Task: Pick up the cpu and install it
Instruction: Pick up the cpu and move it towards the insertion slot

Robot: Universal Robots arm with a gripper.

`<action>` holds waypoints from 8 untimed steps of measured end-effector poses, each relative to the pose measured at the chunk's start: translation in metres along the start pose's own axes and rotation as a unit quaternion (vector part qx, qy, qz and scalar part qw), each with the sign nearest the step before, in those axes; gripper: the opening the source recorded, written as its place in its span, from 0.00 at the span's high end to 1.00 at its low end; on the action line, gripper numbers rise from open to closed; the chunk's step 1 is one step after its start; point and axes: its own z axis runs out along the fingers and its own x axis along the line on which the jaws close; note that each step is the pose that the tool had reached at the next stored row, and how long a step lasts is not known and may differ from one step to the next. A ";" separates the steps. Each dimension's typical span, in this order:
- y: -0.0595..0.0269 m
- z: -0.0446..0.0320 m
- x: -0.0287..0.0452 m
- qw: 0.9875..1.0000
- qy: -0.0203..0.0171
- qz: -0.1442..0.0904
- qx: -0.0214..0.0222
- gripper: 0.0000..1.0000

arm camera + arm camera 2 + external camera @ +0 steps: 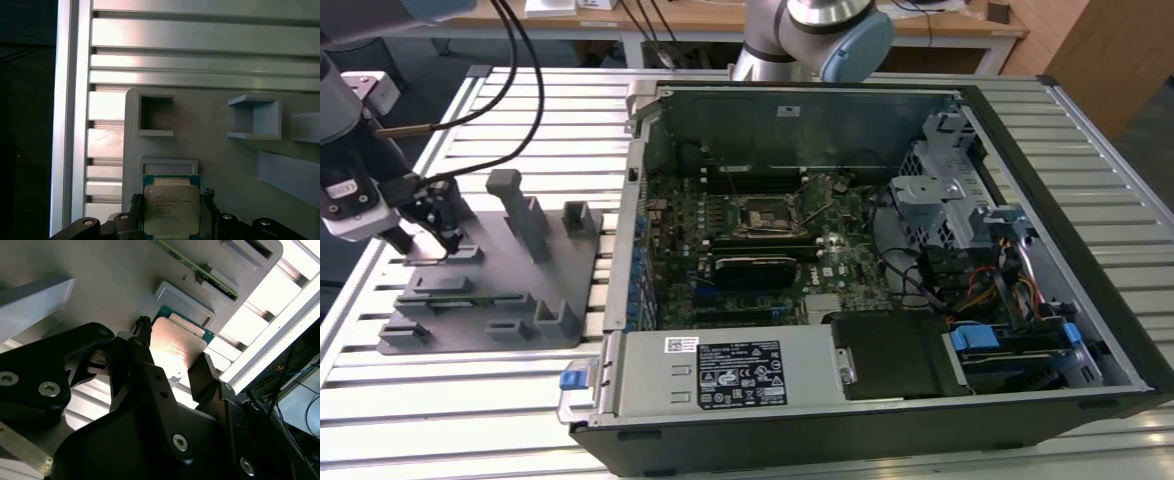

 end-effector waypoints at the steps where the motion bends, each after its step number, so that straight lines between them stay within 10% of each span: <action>1: 0.0000 -0.0005 0.0000 1.000 0.000 0.000 0.000 0.46; 8: 0.0001 -0.0048 -0.0001 1.000 0.000 0.000 0.000 0.46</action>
